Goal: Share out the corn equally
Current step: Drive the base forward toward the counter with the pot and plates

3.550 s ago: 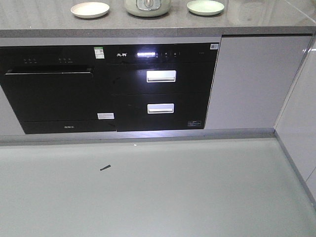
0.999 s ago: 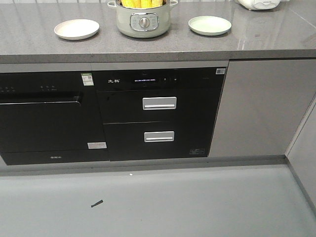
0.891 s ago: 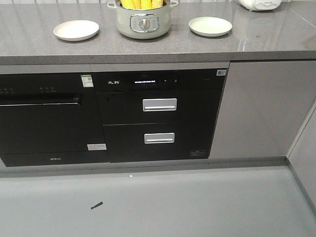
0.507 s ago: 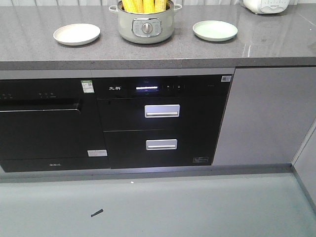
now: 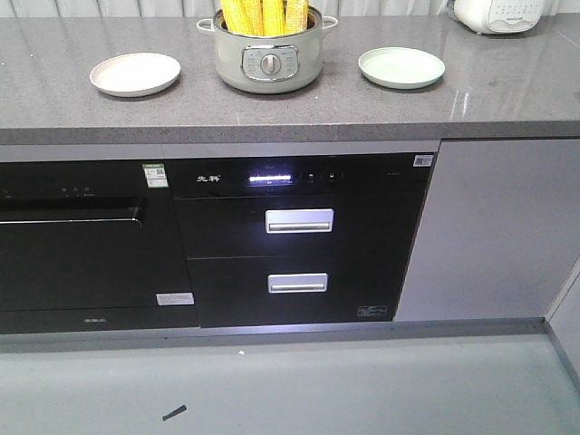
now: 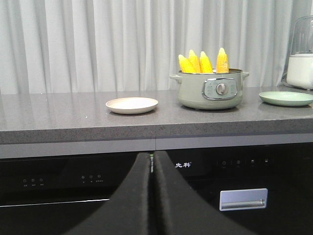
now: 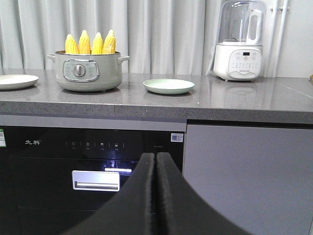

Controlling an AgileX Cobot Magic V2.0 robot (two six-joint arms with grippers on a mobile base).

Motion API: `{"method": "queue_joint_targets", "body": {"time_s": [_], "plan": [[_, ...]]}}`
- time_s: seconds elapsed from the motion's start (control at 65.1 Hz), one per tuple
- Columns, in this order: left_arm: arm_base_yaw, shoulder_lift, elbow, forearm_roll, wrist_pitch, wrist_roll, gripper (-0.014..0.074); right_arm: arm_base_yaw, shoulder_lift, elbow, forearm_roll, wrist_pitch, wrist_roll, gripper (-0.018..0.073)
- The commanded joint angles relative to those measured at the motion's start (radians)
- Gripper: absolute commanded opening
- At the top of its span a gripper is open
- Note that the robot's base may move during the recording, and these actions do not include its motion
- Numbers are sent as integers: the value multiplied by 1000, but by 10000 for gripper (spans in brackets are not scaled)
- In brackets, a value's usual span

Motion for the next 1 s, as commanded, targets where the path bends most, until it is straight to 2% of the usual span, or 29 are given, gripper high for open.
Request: {"method": "queue_joint_targets", "body": {"time_s": [0.0, 0.984], "plan": [[1, -16, -16, -1, -77, -3, -6, 2, -7, 8, -1, -73, -8, -3], [1, -16, -16, -1, -77, -3, -6, 2, -7, 8, -1, -72, -8, -3]]}}
